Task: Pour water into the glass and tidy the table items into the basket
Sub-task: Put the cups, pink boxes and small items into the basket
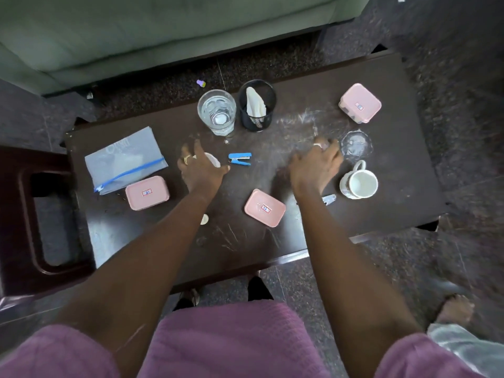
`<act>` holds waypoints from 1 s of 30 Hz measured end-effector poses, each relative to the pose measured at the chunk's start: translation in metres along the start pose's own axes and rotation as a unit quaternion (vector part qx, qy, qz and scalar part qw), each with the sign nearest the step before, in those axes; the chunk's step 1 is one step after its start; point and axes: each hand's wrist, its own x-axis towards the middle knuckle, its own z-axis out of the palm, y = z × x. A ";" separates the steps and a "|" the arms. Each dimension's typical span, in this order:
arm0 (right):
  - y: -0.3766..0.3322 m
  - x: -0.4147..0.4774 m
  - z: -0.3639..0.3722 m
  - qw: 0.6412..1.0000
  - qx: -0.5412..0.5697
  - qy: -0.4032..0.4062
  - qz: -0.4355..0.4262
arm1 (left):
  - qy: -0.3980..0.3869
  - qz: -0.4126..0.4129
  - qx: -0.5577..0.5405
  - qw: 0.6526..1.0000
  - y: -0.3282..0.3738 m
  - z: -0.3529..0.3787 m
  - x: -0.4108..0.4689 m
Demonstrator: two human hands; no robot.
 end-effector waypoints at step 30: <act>-0.098 -0.134 0.031 0.991 0.063 0.017 -0.116 | 0.076 0.114 -0.188 0.973 -0.091 -0.092 -0.009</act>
